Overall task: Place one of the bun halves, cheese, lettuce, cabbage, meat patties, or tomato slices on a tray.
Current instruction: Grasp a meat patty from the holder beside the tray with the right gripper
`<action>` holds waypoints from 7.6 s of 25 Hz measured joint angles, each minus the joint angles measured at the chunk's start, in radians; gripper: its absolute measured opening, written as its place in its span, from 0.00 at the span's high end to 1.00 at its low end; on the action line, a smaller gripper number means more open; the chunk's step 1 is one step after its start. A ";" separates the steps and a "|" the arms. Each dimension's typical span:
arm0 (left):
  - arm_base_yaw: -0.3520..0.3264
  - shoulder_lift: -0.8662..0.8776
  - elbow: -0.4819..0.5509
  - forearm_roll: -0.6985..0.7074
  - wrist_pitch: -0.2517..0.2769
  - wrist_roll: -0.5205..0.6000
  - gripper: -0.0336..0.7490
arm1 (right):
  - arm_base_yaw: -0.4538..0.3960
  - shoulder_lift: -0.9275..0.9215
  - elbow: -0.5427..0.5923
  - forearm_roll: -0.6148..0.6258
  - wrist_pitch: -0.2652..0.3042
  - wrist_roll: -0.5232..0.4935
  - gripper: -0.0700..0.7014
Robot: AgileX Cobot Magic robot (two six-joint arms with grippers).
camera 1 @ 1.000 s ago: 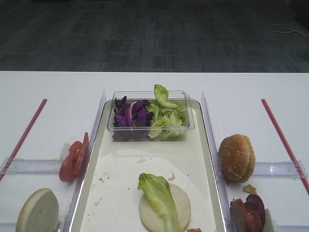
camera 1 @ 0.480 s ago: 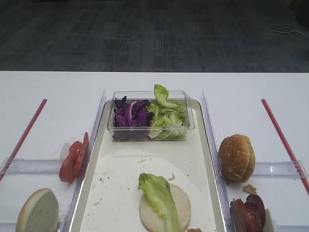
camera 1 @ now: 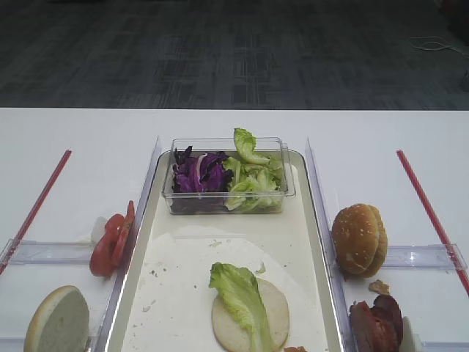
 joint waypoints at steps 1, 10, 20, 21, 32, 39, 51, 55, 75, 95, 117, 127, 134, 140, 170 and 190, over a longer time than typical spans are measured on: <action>0.000 0.000 0.000 0.000 0.000 0.000 0.51 | 0.000 0.000 0.000 0.000 0.000 0.000 0.35; 0.000 0.000 0.000 0.000 0.000 0.000 0.49 | 0.000 0.000 0.000 0.000 0.000 0.000 0.35; 0.000 0.000 0.000 0.000 0.000 0.000 0.46 | 0.000 0.000 0.000 0.000 0.000 0.000 0.35; 0.000 0.000 0.000 0.000 0.000 0.000 0.46 | 0.000 0.000 0.000 0.000 0.000 0.000 0.35; 0.000 0.000 0.000 0.000 0.000 0.000 0.46 | 0.000 0.062 0.000 0.000 0.000 0.000 0.35; 0.000 0.000 0.000 0.000 0.000 0.000 0.46 | 0.000 0.215 0.000 0.000 0.000 0.003 0.35; 0.000 0.000 0.000 0.000 0.000 0.000 0.46 | 0.000 0.300 -0.002 0.000 0.002 0.010 0.35; 0.000 0.000 0.000 0.000 0.000 0.000 0.46 | 0.000 0.362 -0.012 -0.004 0.011 0.044 0.35; 0.000 0.000 0.000 0.000 0.000 0.000 0.46 | 0.000 0.669 -0.034 -0.004 0.030 0.046 0.39; 0.000 0.000 0.000 0.000 0.000 0.000 0.46 | 0.000 0.917 -0.119 0.017 -0.005 0.002 0.41; 0.000 0.000 0.000 0.000 0.000 -0.005 0.46 | 0.000 1.058 -0.208 0.151 -0.006 -0.049 0.41; 0.000 0.000 0.000 0.000 0.000 -0.007 0.46 | 0.005 1.058 -0.211 0.220 -0.008 -0.073 0.44; 0.000 0.000 0.000 0.000 0.000 -0.008 0.46 | 0.146 1.112 -0.250 0.225 -0.027 -0.019 0.44; 0.000 0.000 0.000 0.002 0.000 -0.010 0.46 | 0.275 1.198 -0.275 0.220 -0.065 0.044 0.44; 0.000 0.000 0.000 0.004 0.000 -0.015 0.46 | 0.546 1.499 -0.300 0.185 -0.243 0.193 0.51; 0.000 0.000 0.000 0.005 0.000 -0.017 0.46 | 0.546 1.553 -0.301 0.148 -0.256 0.198 0.68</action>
